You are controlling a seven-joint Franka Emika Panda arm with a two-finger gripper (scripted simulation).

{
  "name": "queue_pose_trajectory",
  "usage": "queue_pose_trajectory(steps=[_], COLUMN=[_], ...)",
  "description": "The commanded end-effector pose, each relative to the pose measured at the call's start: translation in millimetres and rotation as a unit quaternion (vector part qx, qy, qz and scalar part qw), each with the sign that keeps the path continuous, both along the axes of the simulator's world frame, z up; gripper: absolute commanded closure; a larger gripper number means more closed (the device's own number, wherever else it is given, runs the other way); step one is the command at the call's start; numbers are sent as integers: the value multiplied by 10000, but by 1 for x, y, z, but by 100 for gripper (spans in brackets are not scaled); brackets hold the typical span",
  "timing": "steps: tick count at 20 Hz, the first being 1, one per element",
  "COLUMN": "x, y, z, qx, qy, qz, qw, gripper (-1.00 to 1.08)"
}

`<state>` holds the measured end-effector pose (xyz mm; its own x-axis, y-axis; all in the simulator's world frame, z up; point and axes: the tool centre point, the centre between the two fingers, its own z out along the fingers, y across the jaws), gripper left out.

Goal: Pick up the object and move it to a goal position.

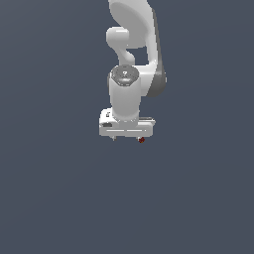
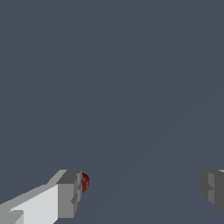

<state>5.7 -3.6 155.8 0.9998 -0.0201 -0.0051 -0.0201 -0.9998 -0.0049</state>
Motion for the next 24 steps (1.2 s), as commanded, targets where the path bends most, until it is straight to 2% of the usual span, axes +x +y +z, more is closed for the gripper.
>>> queue_pose_trajectory(steps=[1,11,18,24], x=[0,5,4,-4], y=[0,-38,-35,-19], z=[0,-2,-3,-15], qx=[0,-65,-62,-56], qy=[0,-62,-60,-56], qz=[0,-201,-199,-300], qw=[10000,9998,9998,9995], gripper=[-92,-92,-92,-92])
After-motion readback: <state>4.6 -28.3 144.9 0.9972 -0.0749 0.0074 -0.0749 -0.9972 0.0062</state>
